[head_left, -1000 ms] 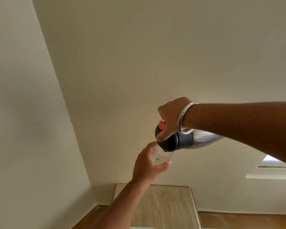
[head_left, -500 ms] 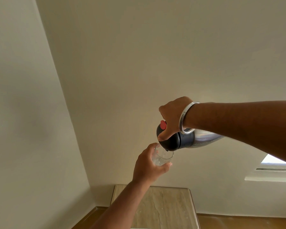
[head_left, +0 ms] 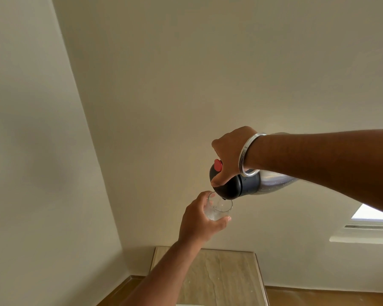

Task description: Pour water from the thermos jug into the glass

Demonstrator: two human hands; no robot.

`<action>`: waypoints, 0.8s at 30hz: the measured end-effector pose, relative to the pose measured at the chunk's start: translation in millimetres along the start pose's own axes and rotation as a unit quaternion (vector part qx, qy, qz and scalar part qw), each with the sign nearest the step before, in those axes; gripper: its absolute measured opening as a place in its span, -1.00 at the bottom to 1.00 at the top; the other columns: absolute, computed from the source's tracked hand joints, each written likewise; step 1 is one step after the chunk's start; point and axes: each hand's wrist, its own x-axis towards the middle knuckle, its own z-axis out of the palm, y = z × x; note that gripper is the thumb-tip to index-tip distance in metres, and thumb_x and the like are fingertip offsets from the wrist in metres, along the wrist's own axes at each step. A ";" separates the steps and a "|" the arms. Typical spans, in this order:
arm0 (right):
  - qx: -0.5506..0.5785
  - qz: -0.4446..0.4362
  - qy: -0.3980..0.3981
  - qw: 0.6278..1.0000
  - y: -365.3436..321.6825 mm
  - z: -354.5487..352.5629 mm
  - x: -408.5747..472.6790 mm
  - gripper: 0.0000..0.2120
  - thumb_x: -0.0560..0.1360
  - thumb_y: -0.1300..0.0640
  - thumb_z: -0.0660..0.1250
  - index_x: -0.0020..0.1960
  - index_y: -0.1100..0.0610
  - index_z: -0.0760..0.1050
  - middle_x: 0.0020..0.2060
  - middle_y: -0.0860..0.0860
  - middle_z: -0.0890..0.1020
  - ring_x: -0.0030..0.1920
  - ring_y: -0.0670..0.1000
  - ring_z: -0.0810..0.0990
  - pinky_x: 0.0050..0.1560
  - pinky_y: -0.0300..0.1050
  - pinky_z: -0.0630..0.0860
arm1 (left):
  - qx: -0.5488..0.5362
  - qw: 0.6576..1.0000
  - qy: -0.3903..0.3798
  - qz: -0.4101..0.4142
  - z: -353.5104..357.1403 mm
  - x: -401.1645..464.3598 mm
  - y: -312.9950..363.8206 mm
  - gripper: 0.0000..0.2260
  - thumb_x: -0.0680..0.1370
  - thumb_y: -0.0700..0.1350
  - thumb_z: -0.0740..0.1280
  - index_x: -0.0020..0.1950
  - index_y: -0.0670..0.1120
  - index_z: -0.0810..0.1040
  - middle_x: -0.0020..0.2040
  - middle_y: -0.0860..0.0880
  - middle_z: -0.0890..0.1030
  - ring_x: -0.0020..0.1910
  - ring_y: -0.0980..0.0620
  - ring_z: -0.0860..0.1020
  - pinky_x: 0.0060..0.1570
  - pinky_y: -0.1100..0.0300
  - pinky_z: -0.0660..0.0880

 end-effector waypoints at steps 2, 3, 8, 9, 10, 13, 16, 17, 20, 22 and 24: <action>-0.001 0.001 0.002 1.000 -0.7 -0.4 0.2 -0.30 0.19 -0.53 0.30 -0.04 0.05 0.54 -0.30 -0.06 0.63 -0.34 -0.01 0.57 -0.40 -0.15 0.36 | -0.002 1.000 0.002 -0.008 -0.8 -0.1 -0.7 -0.32 0.27 0.27 0.51 0.33 0.18 0.39 0.16 0.22 0.51 0.11 0.20 0.49 -0.10 0.55 0.35; -0.003 0.000 0.002 1.000 -1.0 -0.6 0.4 -0.30 0.19 -0.54 0.30 -0.03 0.05 0.54 -0.30 -0.07 0.63 -0.33 -0.01 0.57 -0.39 -0.15 0.36 | -0.002 1.000 0.004 -0.011 -1.0 -0.3 -0.8 -0.32 0.26 0.27 0.51 0.32 0.19 0.39 0.14 0.24 0.50 0.09 0.21 0.49 -0.13 0.56 0.35; -0.011 -0.002 0.007 1.000 -2.5 -2.8 1.5 -0.27 0.19 -0.55 0.29 0.00 0.06 0.53 -0.30 -0.06 0.62 -0.32 -0.01 0.58 -0.36 -0.13 0.41 | -0.006 1.000 0.010 -0.016 -0.5 -1.3 -1.7 -0.31 0.22 0.31 0.49 0.29 0.20 0.40 0.10 0.22 0.52 0.05 0.19 0.52 -0.17 0.58 0.36; -0.012 -0.002 0.008 1.000 -2.5 -2.9 1.3 -0.27 0.20 -0.55 0.29 0.00 0.06 0.53 -0.30 -0.06 0.62 -0.32 -0.01 0.58 -0.35 -0.12 0.42 | -0.006 1.000 0.010 -0.015 -0.3 -1.7 -1.5 -0.31 0.22 0.30 0.49 0.29 0.20 0.40 0.11 0.23 0.52 0.06 0.20 0.51 -0.15 0.59 0.36; -0.013 -0.002 0.008 1.000 -2.8 -3.1 1.2 -0.27 0.20 -0.55 0.29 0.00 0.06 0.53 -0.30 -0.06 0.62 -0.32 -0.01 0.58 -0.35 -0.13 0.43 | -0.007 1.000 0.009 -0.014 -0.3 -2.1 -1.3 -0.32 0.22 0.30 0.50 0.29 0.20 0.40 0.12 0.25 0.51 0.05 0.23 0.51 -0.15 0.59 0.36; -0.012 -0.002 0.010 1.000 -2.8 -3.4 1.1 -0.29 0.20 -0.54 0.30 -0.02 0.06 0.54 -0.31 -0.07 0.62 -0.32 -0.01 0.58 -0.37 -0.14 0.41 | -0.013 1.000 0.011 -0.008 -0.9 -2.9 -0.4 -0.32 0.23 0.27 0.51 0.30 0.19 0.41 0.13 0.26 0.51 0.02 0.30 0.50 -0.13 0.56 0.39; -0.006 0.001 0.009 1.000 -2.4 -3.1 1.3 -0.30 0.19 -0.53 0.31 -0.03 0.06 0.54 -0.32 -0.07 0.62 -0.33 -0.01 0.58 -0.38 -0.14 0.42 | -0.016 1.000 0.017 -0.006 -0.6 -2.2 -0.9 -0.31 0.24 0.27 0.51 0.31 0.15 0.42 0.16 0.22 0.54 0.09 0.20 0.52 -0.05 0.46 0.42; -0.006 0.001 0.009 1.000 -2.3 -2.3 1.5 -0.30 0.19 -0.53 0.31 -0.04 0.06 0.54 -0.32 -0.07 0.62 -0.34 -0.01 0.58 -0.39 -0.14 0.40 | -0.017 1.000 0.020 -0.005 -0.2 -2.3 -1.1 -0.31 0.23 0.27 0.50 0.31 0.15 0.42 0.16 0.22 0.55 0.10 0.19 0.52 -0.04 0.44 0.43; -0.003 0.000 0.009 1.000 -1.8 2.1 2.3 -0.29 0.18 -0.54 0.30 -0.05 0.06 0.54 -0.32 -0.06 0.62 -0.34 -0.01 0.58 -0.39 -0.15 0.39 | -0.018 1.000 0.019 -0.005 1.7 -2.6 -2.3 -0.31 0.23 0.29 0.49 0.31 0.15 0.42 0.16 0.19 0.57 0.11 0.16 0.53 -0.03 0.41 0.46; 0.003 0.000 0.013 1.000 -0.6 5.5 2.8 -0.29 0.18 -0.55 0.29 -0.06 0.06 0.53 -0.33 -0.06 0.63 -0.35 -0.01 0.58 -0.38 -0.14 0.42 | -0.021 1.000 0.014 -0.007 2.4 -3.2 -3.9 -0.31 0.24 0.29 0.50 0.32 0.17 0.40 0.18 0.21 0.55 0.13 0.18 0.52 -0.01 0.41 0.46; 0.008 0.003 0.018 1.000 1.2 9.2 2.8 -0.29 0.18 -0.56 0.28 -0.07 0.06 0.51 -0.34 -0.07 0.61 -0.35 -0.01 0.57 -0.38 -0.13 0.43 | -0.021 1.000 0.013 -0.010 2.2 -4.0 -5.4 -0.30 0.25 0.29 0.50 0.33 0.18 0.39 0.17 0.22 0.53 0.12 0.18 0.52 -0.04 0.46 0.45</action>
